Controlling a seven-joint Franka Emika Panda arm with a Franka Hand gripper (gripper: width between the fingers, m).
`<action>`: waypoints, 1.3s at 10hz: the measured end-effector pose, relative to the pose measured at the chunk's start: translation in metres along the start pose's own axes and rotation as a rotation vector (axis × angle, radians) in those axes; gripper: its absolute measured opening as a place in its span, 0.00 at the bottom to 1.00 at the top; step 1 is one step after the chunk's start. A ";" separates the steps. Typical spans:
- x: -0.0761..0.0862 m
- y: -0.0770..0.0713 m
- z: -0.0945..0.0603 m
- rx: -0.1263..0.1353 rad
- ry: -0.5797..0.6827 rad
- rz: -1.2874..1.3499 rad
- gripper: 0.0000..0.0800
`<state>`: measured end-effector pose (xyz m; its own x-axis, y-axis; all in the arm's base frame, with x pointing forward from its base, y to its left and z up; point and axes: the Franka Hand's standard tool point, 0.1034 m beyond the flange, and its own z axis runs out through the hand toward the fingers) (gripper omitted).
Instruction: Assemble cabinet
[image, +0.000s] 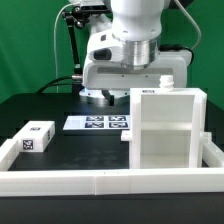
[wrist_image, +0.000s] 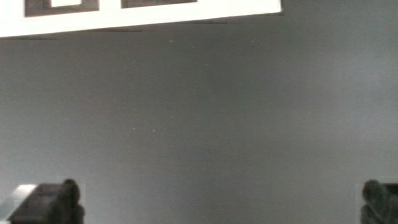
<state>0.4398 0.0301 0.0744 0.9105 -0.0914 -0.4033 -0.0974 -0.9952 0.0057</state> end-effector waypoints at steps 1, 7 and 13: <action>0.000 0.000 0.000 0.000 0.000 0.000 1.00; -0.011 0.034 0.037 -0.114 0.196 -0.131 1.00; -0.011 0.057 0.038 -0.113 0.201 -0.157 1.00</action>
Offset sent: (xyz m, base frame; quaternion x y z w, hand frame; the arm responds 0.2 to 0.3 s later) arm -0.0053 -0.0184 -0.0203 -0.1154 0.0642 -0.0818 0.9879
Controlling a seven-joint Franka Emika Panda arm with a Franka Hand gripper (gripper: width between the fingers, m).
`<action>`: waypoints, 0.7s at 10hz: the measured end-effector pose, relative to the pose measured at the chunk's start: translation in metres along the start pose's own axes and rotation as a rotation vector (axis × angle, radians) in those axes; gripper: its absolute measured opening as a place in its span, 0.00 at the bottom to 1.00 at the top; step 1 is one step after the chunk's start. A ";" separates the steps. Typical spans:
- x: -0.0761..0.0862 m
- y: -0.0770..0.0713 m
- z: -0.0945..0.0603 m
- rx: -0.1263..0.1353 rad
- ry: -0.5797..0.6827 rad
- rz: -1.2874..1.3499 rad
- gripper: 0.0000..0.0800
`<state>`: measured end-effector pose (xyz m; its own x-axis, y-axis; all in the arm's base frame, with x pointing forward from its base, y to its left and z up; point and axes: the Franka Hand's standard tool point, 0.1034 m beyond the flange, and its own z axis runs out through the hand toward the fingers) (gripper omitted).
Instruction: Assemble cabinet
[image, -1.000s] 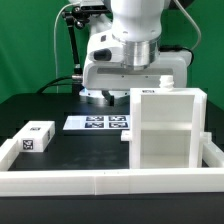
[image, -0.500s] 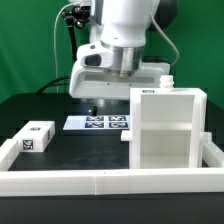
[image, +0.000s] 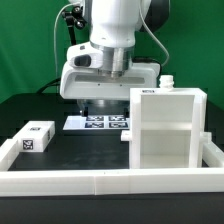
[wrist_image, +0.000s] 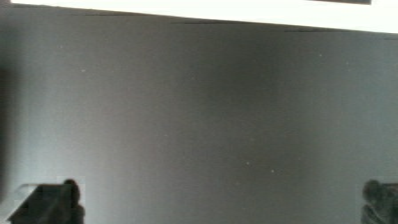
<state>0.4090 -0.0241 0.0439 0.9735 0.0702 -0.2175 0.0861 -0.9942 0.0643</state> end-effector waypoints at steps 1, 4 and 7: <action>0.007 -0.001 -0.005 0.006 0.008 0.008 1.00; 0.005 0.063 -0.012 0.024 0.044 0.008 1.00; 0.001 0.083 -0.006 0.035 0.055 -0.008 1.00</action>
Offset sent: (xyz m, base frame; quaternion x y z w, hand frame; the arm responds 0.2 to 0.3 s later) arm 0.0087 -0.0821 0.0220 0.0167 0.0527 0.0323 0.9979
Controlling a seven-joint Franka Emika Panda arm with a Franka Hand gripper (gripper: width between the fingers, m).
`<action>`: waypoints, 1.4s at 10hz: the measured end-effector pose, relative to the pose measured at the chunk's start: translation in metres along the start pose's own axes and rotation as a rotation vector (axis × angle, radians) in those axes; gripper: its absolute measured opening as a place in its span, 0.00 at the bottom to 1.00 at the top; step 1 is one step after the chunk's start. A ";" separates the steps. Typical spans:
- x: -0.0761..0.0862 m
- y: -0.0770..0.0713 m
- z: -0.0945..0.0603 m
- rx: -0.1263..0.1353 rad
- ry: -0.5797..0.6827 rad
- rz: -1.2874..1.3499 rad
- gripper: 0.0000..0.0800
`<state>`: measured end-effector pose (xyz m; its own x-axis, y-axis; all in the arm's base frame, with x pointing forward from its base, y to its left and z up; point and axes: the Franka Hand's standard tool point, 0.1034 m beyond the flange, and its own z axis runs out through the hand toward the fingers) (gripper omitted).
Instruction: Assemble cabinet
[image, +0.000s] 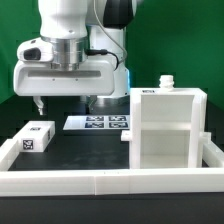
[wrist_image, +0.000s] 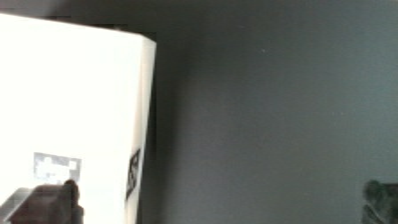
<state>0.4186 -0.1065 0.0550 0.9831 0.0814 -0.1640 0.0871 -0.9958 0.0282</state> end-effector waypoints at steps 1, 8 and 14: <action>0.001 -0.002 0.000 0.004 0.001 -0.004 1.00; 0.004 0.075 0.023 -0.001 0.001 -0.011 1.00; 0.008 0.078 0.026 -0.005 -0.002 -0.045 1.00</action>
Offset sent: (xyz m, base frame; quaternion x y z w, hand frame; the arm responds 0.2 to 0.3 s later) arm 0.0000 0.0000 0.0000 0.0000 0.0000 0.0000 1.0000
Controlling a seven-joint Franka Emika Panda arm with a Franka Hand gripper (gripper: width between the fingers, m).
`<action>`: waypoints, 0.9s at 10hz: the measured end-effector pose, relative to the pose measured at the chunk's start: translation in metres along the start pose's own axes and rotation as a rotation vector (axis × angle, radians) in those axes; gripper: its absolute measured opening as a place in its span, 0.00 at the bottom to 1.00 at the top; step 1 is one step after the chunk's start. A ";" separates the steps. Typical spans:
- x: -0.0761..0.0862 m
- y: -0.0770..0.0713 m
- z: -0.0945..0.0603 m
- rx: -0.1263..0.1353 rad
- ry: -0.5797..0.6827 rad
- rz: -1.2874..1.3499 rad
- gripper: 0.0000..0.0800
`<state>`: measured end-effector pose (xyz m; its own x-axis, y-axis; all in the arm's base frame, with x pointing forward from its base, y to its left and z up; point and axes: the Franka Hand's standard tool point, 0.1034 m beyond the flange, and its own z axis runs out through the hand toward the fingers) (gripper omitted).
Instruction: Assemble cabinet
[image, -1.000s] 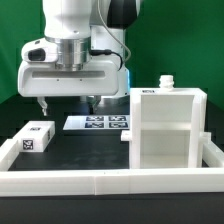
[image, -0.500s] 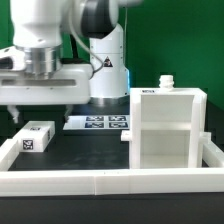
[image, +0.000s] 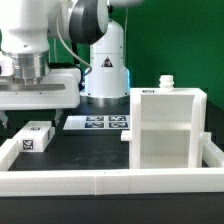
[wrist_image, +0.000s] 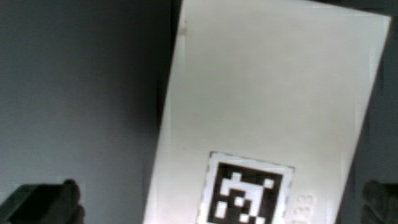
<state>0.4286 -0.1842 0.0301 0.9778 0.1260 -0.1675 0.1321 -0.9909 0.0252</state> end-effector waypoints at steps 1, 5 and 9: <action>0.002 -0.002 0.000 -0.001 0.000 -0.006 1.00; -0.003 -0.010 0.014 -0.002 -0.014 -0.020 1.00; -0.007 -0.013 0.020 -0.004 -0.015 -0.024 0.70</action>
Offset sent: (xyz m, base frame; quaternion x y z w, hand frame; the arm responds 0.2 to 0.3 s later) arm -0.0030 0.0064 -0.0076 -0.0018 0.0011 0.0068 1.0000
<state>0.4169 -0.1732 0.0111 0.9718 0.1491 -0.1828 0.1562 -0.9874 0.0249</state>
